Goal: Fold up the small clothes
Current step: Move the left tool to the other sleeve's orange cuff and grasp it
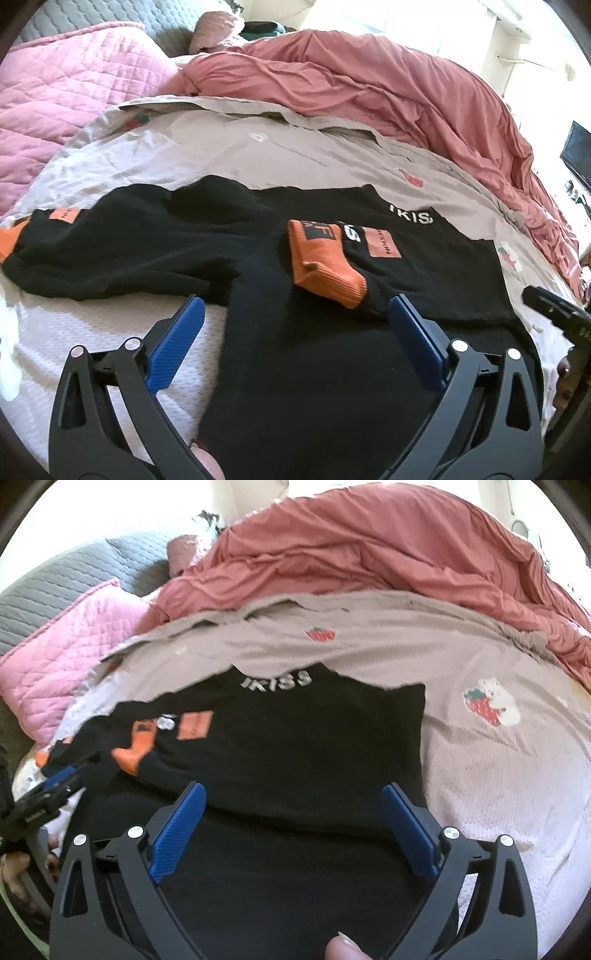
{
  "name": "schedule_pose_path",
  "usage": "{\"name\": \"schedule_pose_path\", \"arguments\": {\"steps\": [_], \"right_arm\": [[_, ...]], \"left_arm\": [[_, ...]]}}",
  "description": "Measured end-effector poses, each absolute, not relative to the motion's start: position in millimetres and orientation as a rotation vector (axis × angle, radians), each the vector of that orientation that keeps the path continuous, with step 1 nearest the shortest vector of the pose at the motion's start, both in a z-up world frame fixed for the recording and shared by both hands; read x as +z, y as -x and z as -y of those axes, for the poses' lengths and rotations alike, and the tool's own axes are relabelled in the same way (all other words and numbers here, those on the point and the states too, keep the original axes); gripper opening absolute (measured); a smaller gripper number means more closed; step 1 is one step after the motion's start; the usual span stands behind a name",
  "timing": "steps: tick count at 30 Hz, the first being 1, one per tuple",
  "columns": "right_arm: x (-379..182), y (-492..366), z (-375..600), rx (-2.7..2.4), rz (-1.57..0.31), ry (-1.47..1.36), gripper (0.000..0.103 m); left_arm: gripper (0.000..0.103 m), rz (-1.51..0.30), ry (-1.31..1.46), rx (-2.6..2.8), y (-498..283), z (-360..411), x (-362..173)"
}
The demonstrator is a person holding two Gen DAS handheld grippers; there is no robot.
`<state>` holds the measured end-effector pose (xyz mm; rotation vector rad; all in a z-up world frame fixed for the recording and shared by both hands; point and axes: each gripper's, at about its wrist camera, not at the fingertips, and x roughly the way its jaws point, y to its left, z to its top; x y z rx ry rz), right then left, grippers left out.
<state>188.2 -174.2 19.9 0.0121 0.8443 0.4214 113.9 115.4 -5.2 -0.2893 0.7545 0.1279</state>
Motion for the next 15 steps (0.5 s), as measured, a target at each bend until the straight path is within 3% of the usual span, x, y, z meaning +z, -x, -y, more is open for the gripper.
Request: {"name": "schedule_pose_path", "arguments": {"steps": [15], "right_arm": [[44.2, -157.7, 129.7, 0.507, -0.757, 0.042, 0.096]], "left_arm": [[0.093, -0.721, 0.333, 0.221, -87.4, -149.0, 4.9]]}}
